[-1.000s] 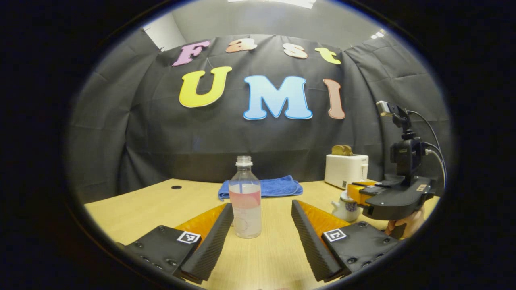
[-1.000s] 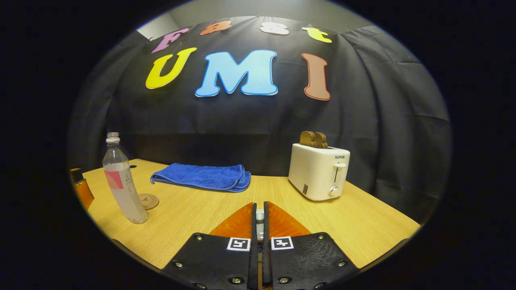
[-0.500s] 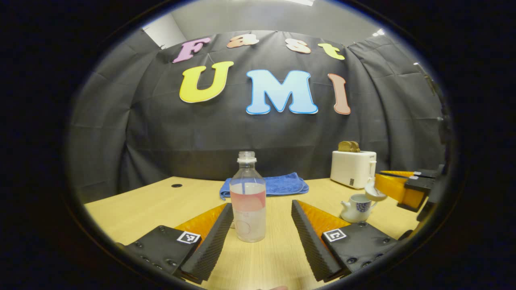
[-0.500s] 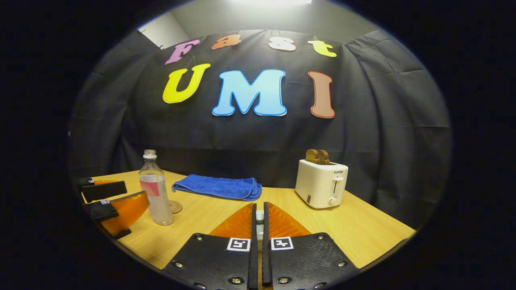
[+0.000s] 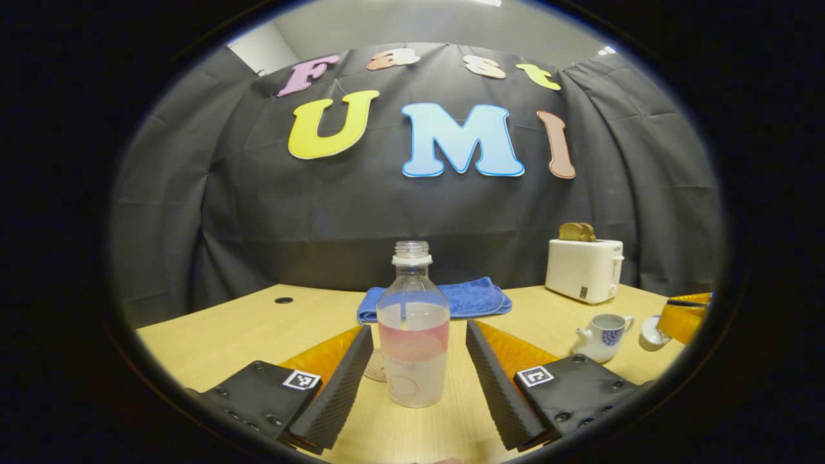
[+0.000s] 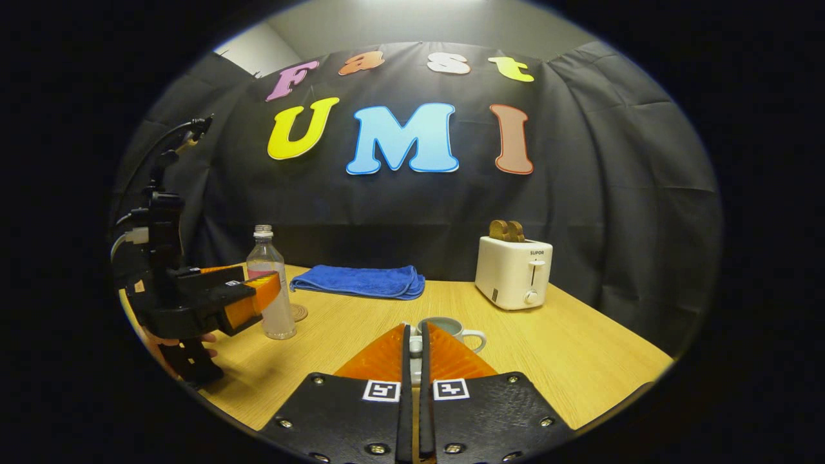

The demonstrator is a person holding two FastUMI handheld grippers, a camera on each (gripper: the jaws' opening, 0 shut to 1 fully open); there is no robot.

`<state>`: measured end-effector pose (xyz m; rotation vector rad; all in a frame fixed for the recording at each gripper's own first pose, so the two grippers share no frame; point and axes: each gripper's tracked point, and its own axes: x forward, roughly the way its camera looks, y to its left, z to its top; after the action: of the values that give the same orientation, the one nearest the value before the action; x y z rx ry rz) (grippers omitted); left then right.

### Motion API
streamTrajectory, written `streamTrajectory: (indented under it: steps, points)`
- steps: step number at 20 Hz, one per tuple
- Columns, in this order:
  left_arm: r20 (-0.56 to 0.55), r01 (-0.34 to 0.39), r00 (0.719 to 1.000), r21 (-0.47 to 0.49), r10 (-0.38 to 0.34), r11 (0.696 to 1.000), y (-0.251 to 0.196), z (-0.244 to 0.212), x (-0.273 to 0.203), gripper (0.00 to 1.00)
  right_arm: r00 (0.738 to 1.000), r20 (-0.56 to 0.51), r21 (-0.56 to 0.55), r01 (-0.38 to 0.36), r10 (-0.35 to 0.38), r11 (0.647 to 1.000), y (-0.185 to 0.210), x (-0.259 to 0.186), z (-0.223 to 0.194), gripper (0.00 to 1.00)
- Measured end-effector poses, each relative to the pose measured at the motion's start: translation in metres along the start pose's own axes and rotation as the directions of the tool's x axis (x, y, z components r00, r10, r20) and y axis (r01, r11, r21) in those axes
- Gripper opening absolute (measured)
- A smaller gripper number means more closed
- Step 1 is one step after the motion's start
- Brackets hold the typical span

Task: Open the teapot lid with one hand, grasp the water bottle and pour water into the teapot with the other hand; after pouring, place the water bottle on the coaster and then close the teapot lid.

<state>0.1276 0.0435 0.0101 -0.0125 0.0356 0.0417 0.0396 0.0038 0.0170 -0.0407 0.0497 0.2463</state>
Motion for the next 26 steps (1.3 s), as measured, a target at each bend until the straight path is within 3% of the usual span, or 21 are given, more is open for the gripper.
streamTrajectory:
  steps: [12, 13, 17, 23, 26]
  points:
    - [-0.009, 0.011, 1.0, -0.009, -0.011, 1.0, 0.007, -0.011, 0.036, 1.0, 0.996, 0.068, 0.0, -0.062, 0.062, 0.998, 0.026, -0.049, 0.014, 0.05]
    - [-0.007, 0.01, 1.0, -0.011, -0.01, 1.0, 0.008, -0.01, 0.036, 0.89, 0.996, 0.068, 0.003, -0.062, 0.062, 0.998, 0.025, -0.051, 0.013, 0.05]
    - [-0.03, 0.035, 0.999, 0.012, -0.035, 0.999, -0.002, -0.01, 0.031, 0.87, 0.997, 0.045, 0.022, -0.064, 0.063, 0.998, 0.023, -0.069, -0.002, 0.05]
    - [-0.026, 0.061, 0.998, 0.15, -0.058, 0.987, -0.021, 0.004, 0.028, 0.87, 0.999, 0.025, 0.041, -0.043, 0.043, 0.998, 0.012, -0.099, -0.017, 0.05]
    - [-0.053, 0.108, 0.994, 0.292, -0.096, 0.95, -0.041, 0.005, 0.027, 0.86, 0.999, 0.028, 0.037, -0.045, 0.044, 0.998, 0.014, -0.114, -0.019, 0.04]
